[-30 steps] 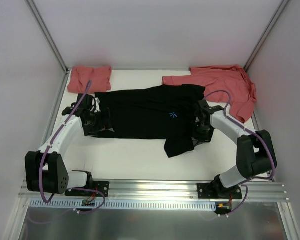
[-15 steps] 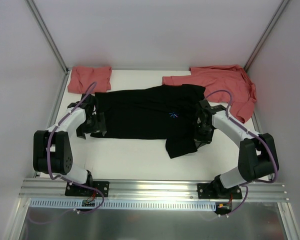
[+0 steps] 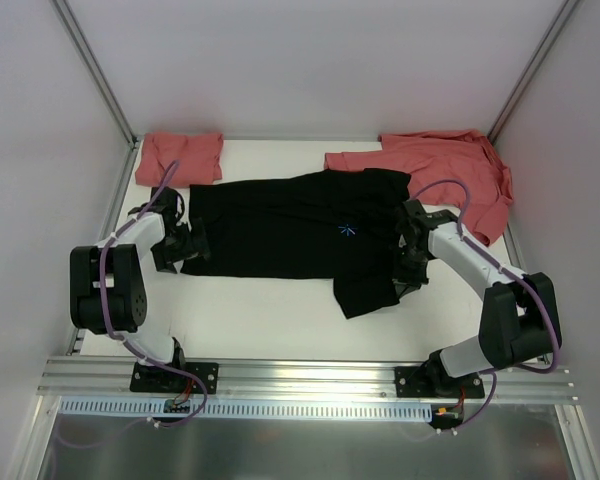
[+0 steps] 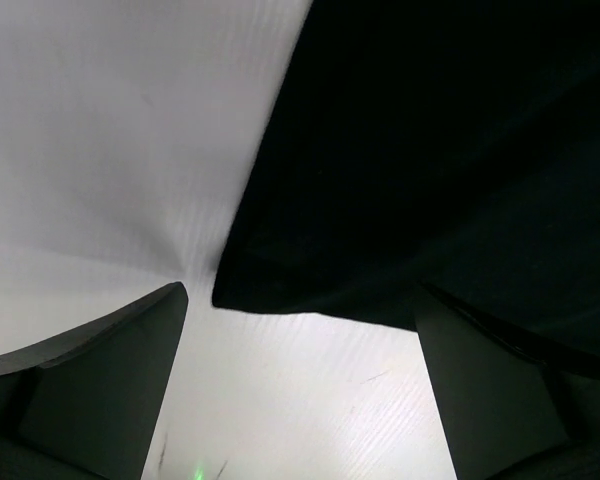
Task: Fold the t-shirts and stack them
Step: Grap the side of the flattened tshirt closest away from the robot with both arms
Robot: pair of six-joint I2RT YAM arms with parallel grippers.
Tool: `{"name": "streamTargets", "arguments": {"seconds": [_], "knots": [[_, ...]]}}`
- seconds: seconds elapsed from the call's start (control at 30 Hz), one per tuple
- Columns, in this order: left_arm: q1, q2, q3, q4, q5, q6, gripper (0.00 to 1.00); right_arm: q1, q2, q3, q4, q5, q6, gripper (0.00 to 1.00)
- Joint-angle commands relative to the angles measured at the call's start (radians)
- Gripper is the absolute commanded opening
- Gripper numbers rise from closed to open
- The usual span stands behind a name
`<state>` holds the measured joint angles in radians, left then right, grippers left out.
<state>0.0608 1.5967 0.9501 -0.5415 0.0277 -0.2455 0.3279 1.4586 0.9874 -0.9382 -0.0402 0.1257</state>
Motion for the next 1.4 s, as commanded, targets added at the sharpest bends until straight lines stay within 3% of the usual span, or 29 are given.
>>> {"name": "streamTargets", "arguments": {"seconds": [0.0, 0.2, 0.3, 0.43, 0.77, 1.37], "knots": [[0.017, 0.023, -0.005, 0.038, 0.104, -0.02, 0.98, -0.013, -0.038, 0.022, -0.034, 0.019, -0.015, 0.0], [0.017, 0.074, 0.015, 0.022, 0.127, -0.023, 0.92, -0.027, -0.034, 0.027, -0.034, 0.014, -0.02, 0.01], [0.017, 0.088, 0.016, 0.029, 0.141, -0.018, 0.79, -0.035, -0.032, 0.027, -0.031, 0.01, -0.021, 0.0], [0.016, 0.092, 0.029, 0.029, 0.173, -0.032, 0.0, -0.041, -0.027, 0.028, -0.03, 0.008, -0.023, 0.01], [0.017, -0.049, 0.072, -0.126, 0.184, -0.006, 0.0, -0.049, -0.05, 0.071, -0.091, -0.007, -0.021, 0.0], [0.014, -0.253, 0.007, -0.304, 0.247, -0.005, 0.0, -0.049, -0.365, -0.058, -0.349, -0.061, 0.008, 0.01]]}}
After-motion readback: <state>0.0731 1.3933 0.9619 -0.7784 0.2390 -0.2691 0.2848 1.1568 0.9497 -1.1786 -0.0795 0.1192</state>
